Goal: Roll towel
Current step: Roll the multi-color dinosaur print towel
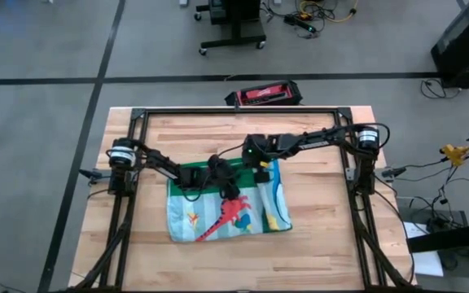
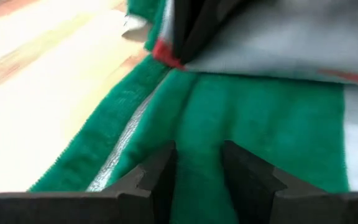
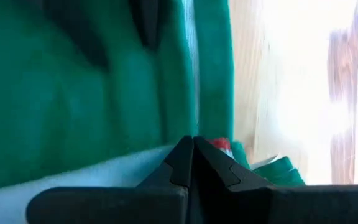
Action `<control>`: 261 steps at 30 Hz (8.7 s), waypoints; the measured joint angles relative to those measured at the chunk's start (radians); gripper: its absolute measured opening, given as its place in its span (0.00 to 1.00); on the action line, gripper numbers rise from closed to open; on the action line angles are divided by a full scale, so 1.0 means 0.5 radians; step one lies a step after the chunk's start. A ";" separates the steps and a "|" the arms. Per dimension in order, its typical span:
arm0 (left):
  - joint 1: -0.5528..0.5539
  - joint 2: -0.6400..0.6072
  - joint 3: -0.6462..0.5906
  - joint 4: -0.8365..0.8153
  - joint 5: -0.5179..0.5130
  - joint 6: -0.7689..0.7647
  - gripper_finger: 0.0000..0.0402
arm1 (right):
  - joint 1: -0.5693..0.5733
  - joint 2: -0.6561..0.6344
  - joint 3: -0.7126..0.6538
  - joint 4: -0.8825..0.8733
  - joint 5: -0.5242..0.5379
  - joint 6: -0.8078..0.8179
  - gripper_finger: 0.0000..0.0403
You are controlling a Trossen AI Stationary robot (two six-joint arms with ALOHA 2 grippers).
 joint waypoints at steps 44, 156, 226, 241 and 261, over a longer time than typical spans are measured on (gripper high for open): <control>-0.008 0.011 -0.114 0.155 -0.028 -0.053 0.30 | 0.039 0.130 0.111 -0.367 0.211 0.133 0.00; -0.035 -0.331 0.053 -0.412 -0.007 0.686 0.30 | 1.064 -0.475 -1.257 2.407 0.088 0.795 0.00; -0.366 0.238 0.943 -0.899 0.035 0.711 0.30 | 1.839 0.389 0.126 -0.042 1.809 2.626 0.15; -0.368 0.240 0.942 -0.903 0.044 0.704 0.30 | 1.838 0.389 0.097 -0.039 1.674 2.633 0.16; -0.509 -0.210 0.730 -1.473 -0.276 0.380 0.30 | 1.848 0.380 0.135 -0.183 1.546 2.557 0.00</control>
